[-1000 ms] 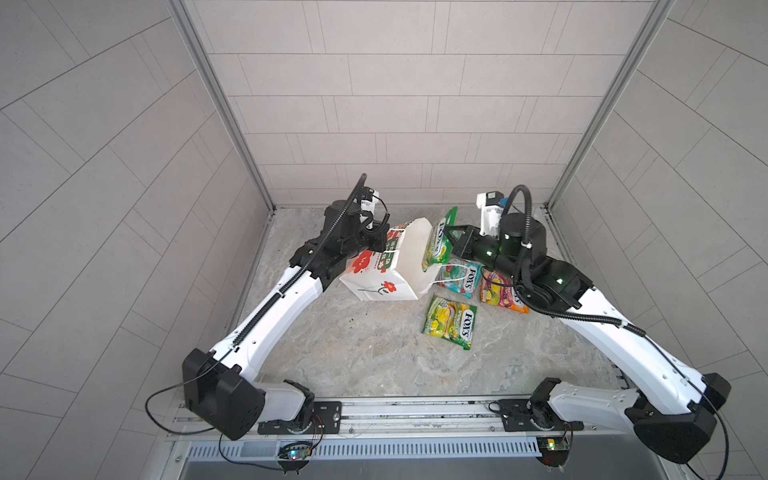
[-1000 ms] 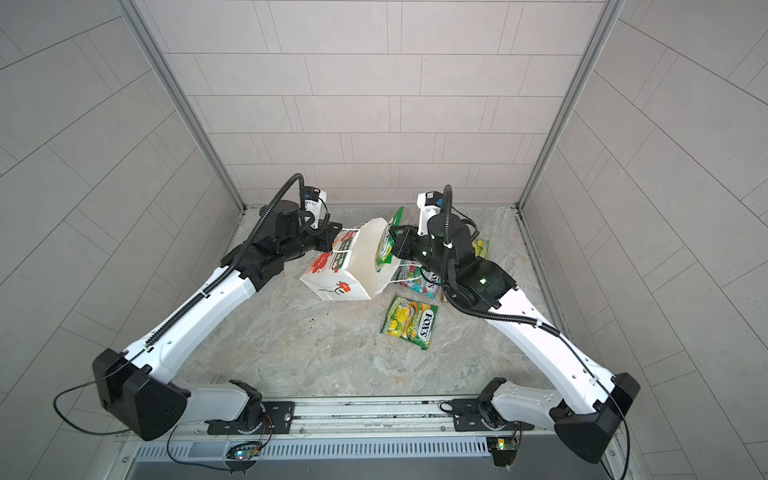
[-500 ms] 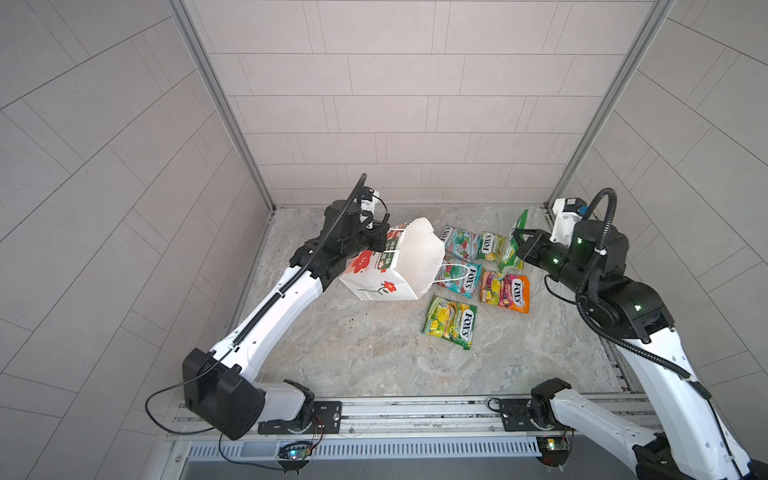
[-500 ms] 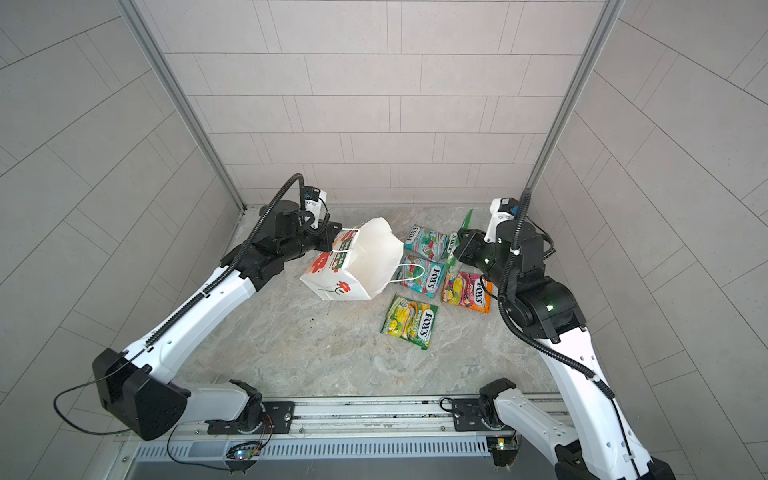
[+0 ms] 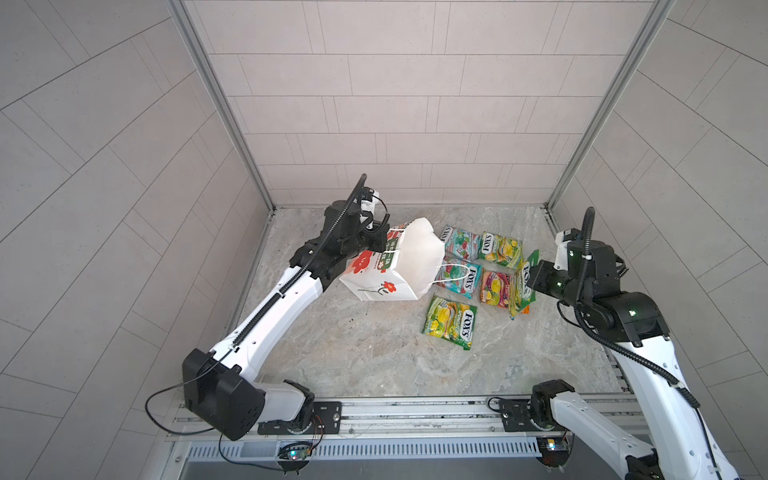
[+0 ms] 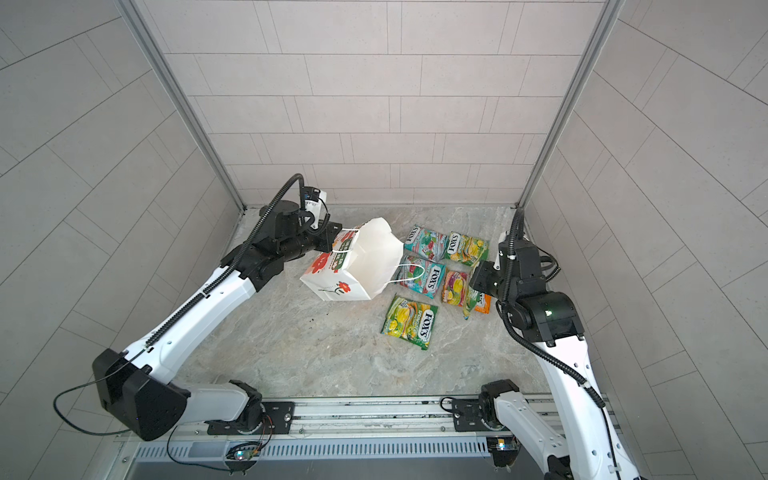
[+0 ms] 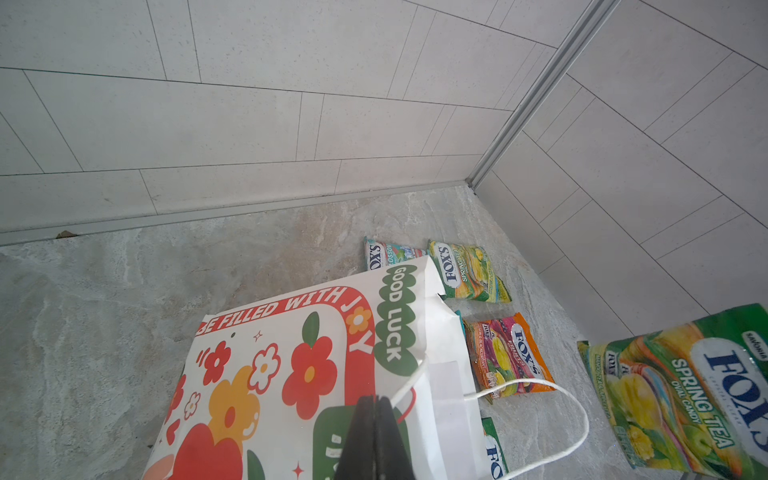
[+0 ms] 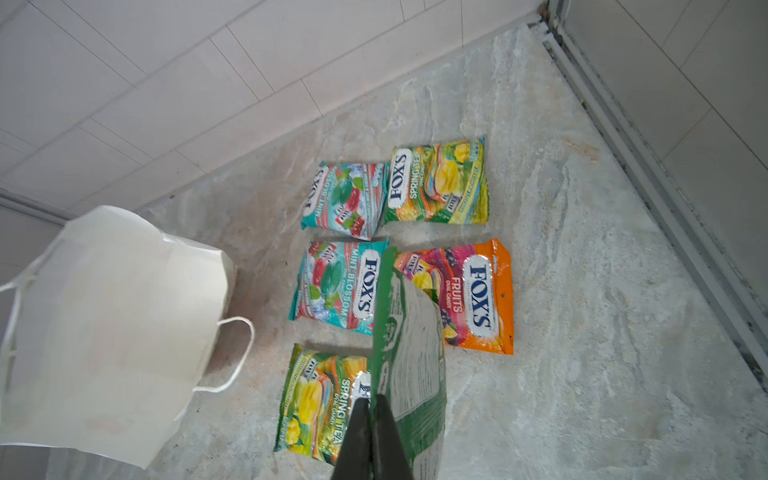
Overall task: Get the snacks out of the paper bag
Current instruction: 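Lower the Spring Tea packet beside the other Spring Tea packet and release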
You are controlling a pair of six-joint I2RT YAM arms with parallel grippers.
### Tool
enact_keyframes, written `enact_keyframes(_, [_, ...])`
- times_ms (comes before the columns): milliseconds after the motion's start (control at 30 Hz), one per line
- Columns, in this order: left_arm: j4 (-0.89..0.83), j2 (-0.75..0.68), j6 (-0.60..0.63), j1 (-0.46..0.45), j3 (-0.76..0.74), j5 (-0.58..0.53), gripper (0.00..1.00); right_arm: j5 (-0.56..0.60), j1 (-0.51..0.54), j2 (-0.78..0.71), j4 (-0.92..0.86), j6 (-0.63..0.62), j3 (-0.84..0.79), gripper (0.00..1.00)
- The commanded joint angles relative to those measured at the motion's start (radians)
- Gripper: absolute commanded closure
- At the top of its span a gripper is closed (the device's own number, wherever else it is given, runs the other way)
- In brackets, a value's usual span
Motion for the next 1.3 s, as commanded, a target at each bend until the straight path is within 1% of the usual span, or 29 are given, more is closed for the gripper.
enact_keyframes(0, [0.007, -0.021, 0.011, 0.005, -0.005, -0.004, 1.00, 0.025, -0.017, -0.034, -0.033, -0.038, -0.029, 1.00])
enact_keyframes(133, [0.008, -0.018, 0.010, 0.005, -0.005, -0.002, 1.00, 0.013, -0.025, -0.030, -0.022, -0.028, -0.080, 1.00])
enact_keyframes(200, [0.008, -0.019, 0.010, 0.005, -0.004, -0.001, 1.00, -0.011, -0.025, -0.025, -0.003, -0.026, -0.109, 1.00])
enact_keyframes(433, [0.009, -0.018, 0.011, 0.005, -0.004, -0.002, 1.00, -0.139, -0.026, 0.019, 0.092, -0.015, -0.197, 1.00])
enact_keyframes(667, [0.009, -0.021, 0.011, 0.005, -0.006, -0.005, 1.00, -0.258, -0.037, 0.054, 0.228, 0.036, -0.305, 1.00])
enact_keyframes(767, [0.014, -0.018, 0.011, 0.005, -0.009, -0.006, 1.00, -0.336, -0.060, 0.064, 0.299, 0.071, -0.367, 1.00])
enact_keyframes(833, [0.013, -0.014, 0.010, 0.005, -0.006, 0.001, 1.00, -0.368, -0.073, 0.065, 0.331, 0.090, -0.412, 1.00])
enact_keyframes(1033, [0.011, -0.021, 0.011, 0.004, -0.008, -0.004, 1.00, -0.367, -0.102, 0.039, 0.334, 0.095, -0.510, 1.00])
enact_keyframes(1267, [0.010, -0.026, 0.014, 0.004, -0.008, -0.005, 1.00, -0.210, -0.106, 0.002, 0.214, 0.031, -0.506, 1.00])
